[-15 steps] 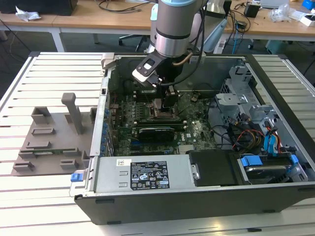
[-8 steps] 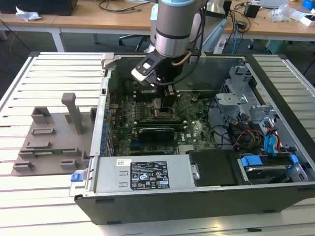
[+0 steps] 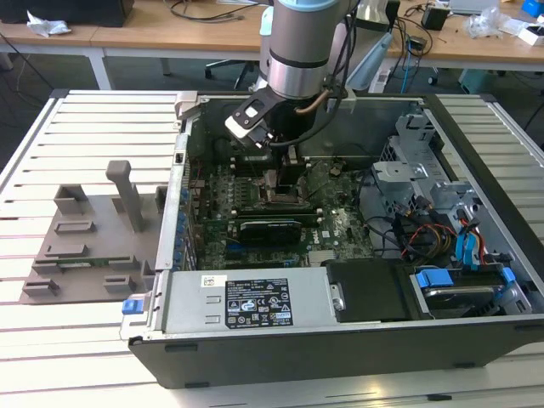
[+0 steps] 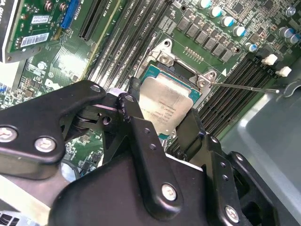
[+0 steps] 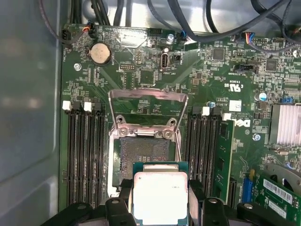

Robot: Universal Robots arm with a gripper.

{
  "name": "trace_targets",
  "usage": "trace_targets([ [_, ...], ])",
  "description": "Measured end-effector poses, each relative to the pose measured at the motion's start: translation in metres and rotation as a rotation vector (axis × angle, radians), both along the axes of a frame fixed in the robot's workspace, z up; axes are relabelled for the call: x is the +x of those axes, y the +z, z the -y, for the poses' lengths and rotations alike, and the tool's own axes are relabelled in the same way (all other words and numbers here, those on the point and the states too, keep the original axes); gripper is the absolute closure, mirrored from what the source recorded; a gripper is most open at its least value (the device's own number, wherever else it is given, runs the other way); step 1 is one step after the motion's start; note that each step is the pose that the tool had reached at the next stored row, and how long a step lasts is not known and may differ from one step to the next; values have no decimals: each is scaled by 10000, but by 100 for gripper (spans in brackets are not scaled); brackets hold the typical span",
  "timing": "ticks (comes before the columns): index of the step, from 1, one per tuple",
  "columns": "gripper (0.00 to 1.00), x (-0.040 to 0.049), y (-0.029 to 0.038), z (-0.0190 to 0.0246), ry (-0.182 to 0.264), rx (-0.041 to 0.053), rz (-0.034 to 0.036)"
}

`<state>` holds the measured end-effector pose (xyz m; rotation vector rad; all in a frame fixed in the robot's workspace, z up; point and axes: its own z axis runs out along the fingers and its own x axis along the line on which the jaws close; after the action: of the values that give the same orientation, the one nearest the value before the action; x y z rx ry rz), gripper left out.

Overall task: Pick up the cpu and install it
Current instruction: 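Place the cpu into insertion slot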

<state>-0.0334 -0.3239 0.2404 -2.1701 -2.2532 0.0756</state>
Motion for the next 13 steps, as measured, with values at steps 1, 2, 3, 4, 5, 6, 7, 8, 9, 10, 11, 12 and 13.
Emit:
trace_targets([
  [1, 45, 0, 0, 0, -63, 0, 0],
  [2, 45, 0, 0, 0, -213, 0, 0],
  [3, 45, 0, 0, 0, -363, 0, 0],
  [4, 45, 0, 0, 0, -457, 0, 0],
  [5, 45, 0, 0, 0, -565, 0, 0],
  [6, 45, 0, 0, 0, -624, 0, 0],
  [7, 45, 0, 0, 0, -682, 0, 0],
  [8, 45, 0, 0, 0, -779, 0, 0],
  [9, 45, 0, 0, 0, -843, 0, 0],
  [10, 45, 0, 0, 0, -918, 0, 0],
  [11, 45, 0, 0, 0, -979, -1, 0],
  [12, 45, 0, 0, 0, -1030, -2, 0],
  [13, 45, 0, 0, 0, -1133, -2, 0],
])
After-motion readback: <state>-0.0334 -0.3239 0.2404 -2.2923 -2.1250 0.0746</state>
